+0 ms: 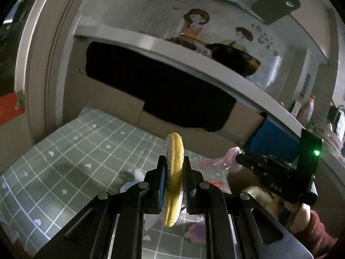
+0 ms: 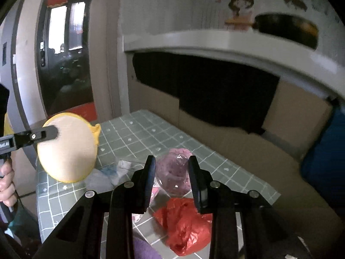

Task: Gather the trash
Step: 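Grasp the pink translucent plastic item with the right tool while the left tool holds the lid, then carry the lid and pink item over the bin and open both tools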

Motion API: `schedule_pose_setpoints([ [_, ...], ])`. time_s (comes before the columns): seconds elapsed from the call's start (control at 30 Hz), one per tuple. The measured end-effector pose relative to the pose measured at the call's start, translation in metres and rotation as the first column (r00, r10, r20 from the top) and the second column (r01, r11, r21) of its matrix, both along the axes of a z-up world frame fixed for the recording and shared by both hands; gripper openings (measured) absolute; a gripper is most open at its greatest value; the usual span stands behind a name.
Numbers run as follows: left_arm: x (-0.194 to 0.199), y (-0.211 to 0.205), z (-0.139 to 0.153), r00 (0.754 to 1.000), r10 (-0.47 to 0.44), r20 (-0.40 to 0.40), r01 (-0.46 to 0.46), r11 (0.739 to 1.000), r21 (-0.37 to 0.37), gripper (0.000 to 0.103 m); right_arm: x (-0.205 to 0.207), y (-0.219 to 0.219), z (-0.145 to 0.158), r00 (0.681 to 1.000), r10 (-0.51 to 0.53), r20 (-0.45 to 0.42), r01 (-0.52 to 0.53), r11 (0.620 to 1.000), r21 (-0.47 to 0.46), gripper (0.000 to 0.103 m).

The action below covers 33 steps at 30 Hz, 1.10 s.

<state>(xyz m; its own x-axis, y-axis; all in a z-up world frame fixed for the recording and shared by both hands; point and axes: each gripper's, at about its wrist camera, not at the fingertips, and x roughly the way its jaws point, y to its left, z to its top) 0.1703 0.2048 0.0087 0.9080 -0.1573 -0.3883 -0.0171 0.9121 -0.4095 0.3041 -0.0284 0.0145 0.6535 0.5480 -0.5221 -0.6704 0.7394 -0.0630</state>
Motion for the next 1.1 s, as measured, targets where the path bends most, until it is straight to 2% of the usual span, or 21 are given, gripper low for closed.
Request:
schedule_pose_setpoints([
  [0.33, 0.002, -0.057, 0.02, 0.994, -0.097, 0.049, 0.096, 0.995, 0.009, 0.014, -0.055, -0.051, 0.019, 0.99, -0.093, 0.106, 0.092, 0.996, 0.019, 0.028],
  [0.5, 0.009, -0.101, 0.028, 0.982, -0.167, 0.087, 0.165, 0.986, 0.034, 0.014, -0.073, -0.095, 0.024, 0.974, -0.178, 0.138, 0.174, 0.984, 0.044, 0.028],
  [0.63, 0.021, -0.145, 0.027, 0.968, -0.237, 0.082, 0.234, 0.971, 0.05, 0.014, -0.079, -0.133, 0.025, 0.955, -0.26, 0.145, 0.254, 0.966, 0.057, 0.028],
  [0.77, 0.035, -0.191, 0.021, 0.945, -0.321, 0.064, 0.317, 0.946, 0.063, 0.014, -0.084, -0.174, 0.024, 0.93, -0.34, 0.143, 0.334, 0.94, 0.065, 0.028],
  [0.87, 0.048, -0.227, 0.013, 0.918, -0.393, 0.057, 0.389, 0.918, 0.07, 0.014, -0.087, -0.203, 0.019, 0.91, -0.395, 0.13, 0.388, 0.919, 0.072, 0.028],
  [1.1, 0.086, -0.283, -0.015, 0.857, -0.516, -0.004, 0.516, 0.857, 0.006, 0.014, -0.087, -0.253, 0.0, 0.856, -0.506, 0.105, 0.503, 0.863, 0.052, 0.028],
])
